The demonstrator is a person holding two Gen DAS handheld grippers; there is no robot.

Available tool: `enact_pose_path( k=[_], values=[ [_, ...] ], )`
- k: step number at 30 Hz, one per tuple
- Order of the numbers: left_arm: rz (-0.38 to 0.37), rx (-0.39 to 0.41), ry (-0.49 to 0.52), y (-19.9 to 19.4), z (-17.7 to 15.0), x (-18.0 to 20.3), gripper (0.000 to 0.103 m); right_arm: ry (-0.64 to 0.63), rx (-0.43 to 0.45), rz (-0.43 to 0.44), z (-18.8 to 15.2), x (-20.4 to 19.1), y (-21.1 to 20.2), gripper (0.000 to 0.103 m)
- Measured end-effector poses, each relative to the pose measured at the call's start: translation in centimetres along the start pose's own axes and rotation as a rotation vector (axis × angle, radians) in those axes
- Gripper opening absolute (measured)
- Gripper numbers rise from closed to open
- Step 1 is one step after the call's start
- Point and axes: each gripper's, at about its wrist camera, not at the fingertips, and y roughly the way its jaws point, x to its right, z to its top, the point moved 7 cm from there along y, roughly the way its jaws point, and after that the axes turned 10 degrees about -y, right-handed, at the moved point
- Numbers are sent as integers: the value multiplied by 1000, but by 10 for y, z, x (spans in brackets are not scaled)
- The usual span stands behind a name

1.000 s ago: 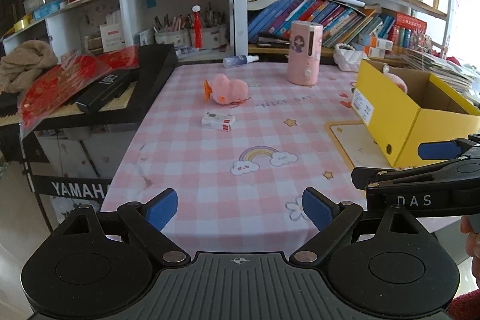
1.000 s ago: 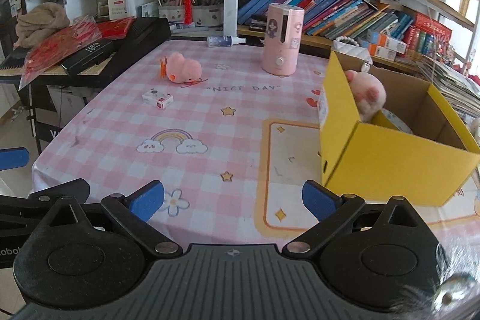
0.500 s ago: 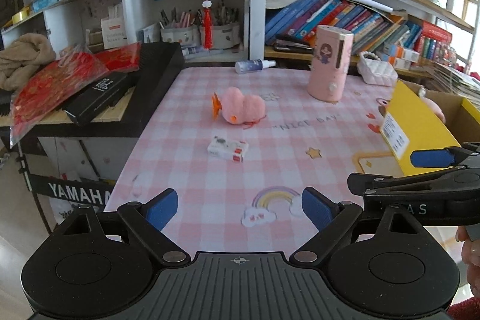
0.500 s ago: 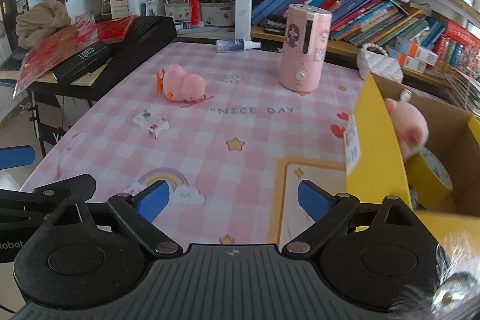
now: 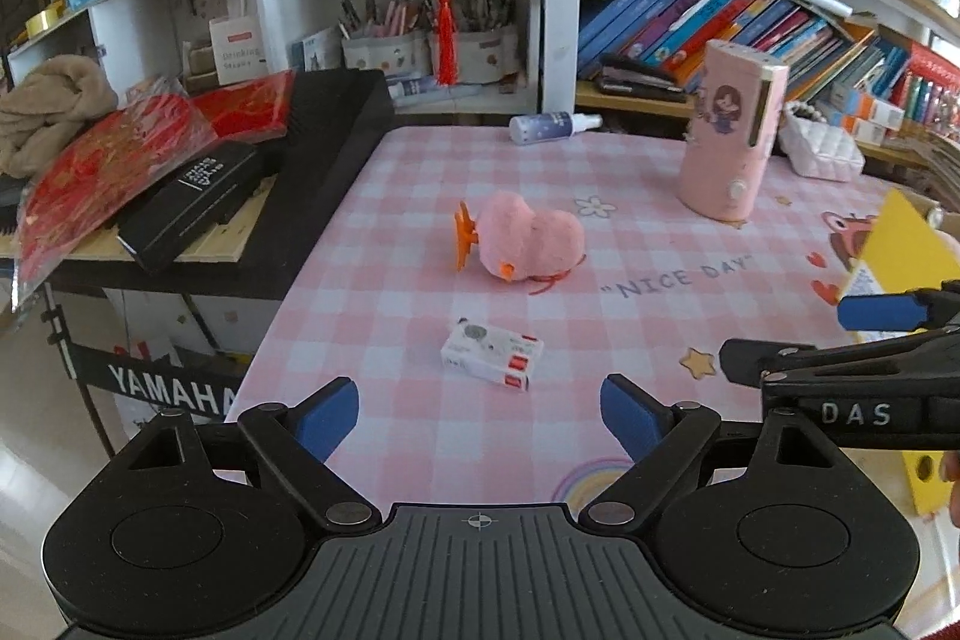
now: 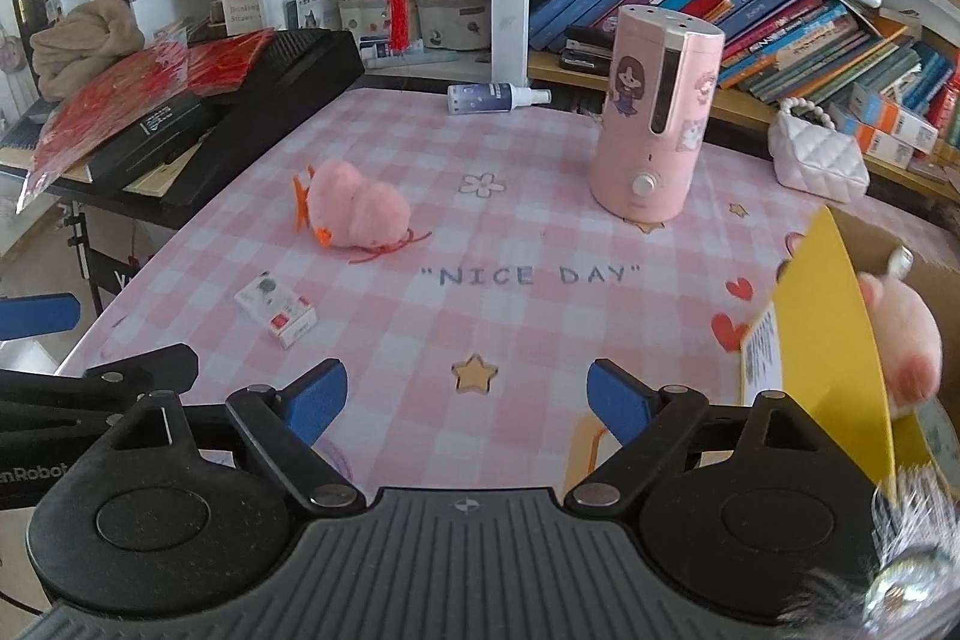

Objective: Organize objects
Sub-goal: 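Grasp the white staple box with the left tool while the right tool grasps the pink plush chick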

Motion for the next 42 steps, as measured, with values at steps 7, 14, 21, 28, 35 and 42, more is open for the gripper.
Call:
enact_pose_path(
  k=[7, 14, 21, 28, 35, 42],
  values=[
    [15, -25, 2, 38, 12, 3, 87, 7, -15, -12, 17, 12, 30, 87],
    [10, -78, 8, 77, 12, 7, 82, 25, 2, -20, 36, 22, 53, 87],
    [5, -116, 37, 106, 9, 13, 72, 15, 29, -8, 55, 21, 65, 87],
    [-11, -129, 15, 110, 6, 10, 59, -15, 46, 28, 63, 11, 72, 87],
    [6, -125, -84, 77, 2, -18, 59, -36, 54, 90, 75, -8, 86, 87],
    [43, -130, -155, 42, -6, -46, 59, -192, 77, 206, 99, -46, 127, 89]
  ],
)
